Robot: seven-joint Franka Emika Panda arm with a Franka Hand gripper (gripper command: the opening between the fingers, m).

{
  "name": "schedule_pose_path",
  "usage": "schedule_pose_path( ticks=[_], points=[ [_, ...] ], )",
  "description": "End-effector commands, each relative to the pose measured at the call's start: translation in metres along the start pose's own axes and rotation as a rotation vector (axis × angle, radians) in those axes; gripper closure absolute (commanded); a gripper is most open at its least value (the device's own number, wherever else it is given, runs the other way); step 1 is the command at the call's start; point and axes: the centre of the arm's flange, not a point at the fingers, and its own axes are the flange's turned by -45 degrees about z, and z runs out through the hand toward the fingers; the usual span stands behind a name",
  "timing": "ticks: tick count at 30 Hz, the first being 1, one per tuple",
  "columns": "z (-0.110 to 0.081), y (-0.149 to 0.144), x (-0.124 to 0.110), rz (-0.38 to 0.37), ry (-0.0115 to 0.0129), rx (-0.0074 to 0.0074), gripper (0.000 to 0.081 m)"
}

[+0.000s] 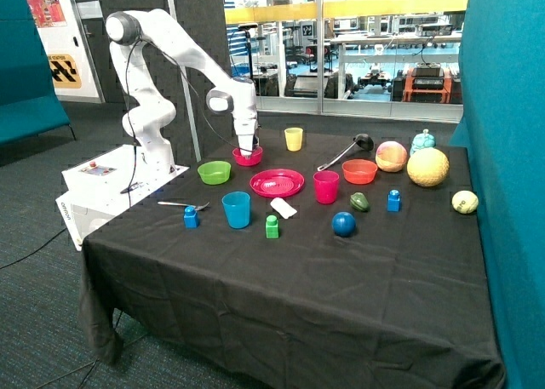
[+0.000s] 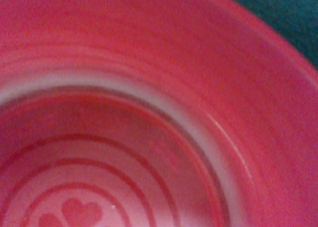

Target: Place the bowl on the plate and the cup in the bowl matching the color

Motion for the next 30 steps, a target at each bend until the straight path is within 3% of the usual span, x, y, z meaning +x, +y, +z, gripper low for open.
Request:
schedule_pose_path(
  ticks=[1,18,30],
  points=[
    [-0.004,-0.006,0.009,-0.012,0.0000,0.0008,0.0808],
    [-0.045,-0.003,0.037,-0.020,0.0000,0.0008,0.0808],
    [-0.072,0.032,0.059,0.064,0.0000,0.0008,0.0808]
  ],
)
